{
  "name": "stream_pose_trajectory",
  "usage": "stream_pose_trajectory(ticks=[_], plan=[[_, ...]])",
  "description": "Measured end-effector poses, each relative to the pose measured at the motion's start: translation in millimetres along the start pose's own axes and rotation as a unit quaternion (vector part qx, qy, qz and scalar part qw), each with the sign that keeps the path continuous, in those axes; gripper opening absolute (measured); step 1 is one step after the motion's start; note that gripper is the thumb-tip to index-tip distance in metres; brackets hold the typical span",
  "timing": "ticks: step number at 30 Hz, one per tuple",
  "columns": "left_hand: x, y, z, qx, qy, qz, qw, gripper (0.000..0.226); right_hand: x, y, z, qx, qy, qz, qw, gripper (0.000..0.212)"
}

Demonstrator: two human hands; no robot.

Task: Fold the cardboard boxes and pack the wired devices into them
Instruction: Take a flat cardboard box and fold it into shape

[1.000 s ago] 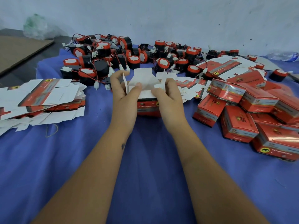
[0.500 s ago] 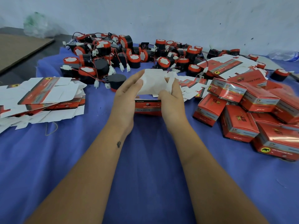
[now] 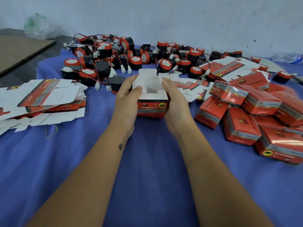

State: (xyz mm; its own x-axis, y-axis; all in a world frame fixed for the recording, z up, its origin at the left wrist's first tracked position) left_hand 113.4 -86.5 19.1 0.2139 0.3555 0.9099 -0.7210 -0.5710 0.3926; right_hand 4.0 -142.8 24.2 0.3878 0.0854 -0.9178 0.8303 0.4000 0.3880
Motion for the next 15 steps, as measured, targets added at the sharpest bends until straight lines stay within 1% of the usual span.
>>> stream_pose_trajectory(ticks=[2,6,7,9,11,13,15], plan=[[-0.2,0.4,0.5,-0.003,-0.003,0.002,1.0,0.034,-1.7,0.3,0.2,0.0,-0.018,-0.043,0.999,0.024],[9.5,5.0,-4.5,-0.026,0.034,0.027,0.999,0.04,-10.8,0.0,-1.2,0.013,-0.058,-0.053,0.997,0.041],[10.5,5.1,-5.2,-0.027,0.037,0.03,0.998,0.04,-12.5,-1.2,-1.4,0.021,-0.071,-0.059,0.996,0.04],[8.6,4.5,-5.7,-0.031,0.033,0.031,0.999,0.04,-15.3,-4.3,-2.5,0.041,-0.085,-0.068,0.993,0.032],[3.0,4.0,-6.1,-0.035,0.007,0.013,0.999,0.033,-19.1,-7.0,-2.1,0.047,-0.091,-0.079,0.992,0.022],[1.9,5.1,-6.0,-0.046,0.006,0.024,0.999,0.029,-22.3,-8.6,-1.9,0.044,-0.09,-0.099,0.99,0.019],[2.5,6.3,-5.5,-0.054,0.013,0.043,0.998,0.031,-23.4,-8.3,-2.5,0.04,-0.094,-0.162,0.981,0.021]])
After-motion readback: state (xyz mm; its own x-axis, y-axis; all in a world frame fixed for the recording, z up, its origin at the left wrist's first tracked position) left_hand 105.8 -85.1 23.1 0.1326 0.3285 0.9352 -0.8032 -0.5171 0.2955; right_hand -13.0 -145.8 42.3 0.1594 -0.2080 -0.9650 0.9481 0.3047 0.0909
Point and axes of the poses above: each hand's wrist, its own z-axis towards the middle knuckle, its own y-axis out of the palm, x = y × z, the point moved 10 cm from there along z, towards the middle knuckle, and after that the axes turned 7 degrees about x, right-handed, at the moved point
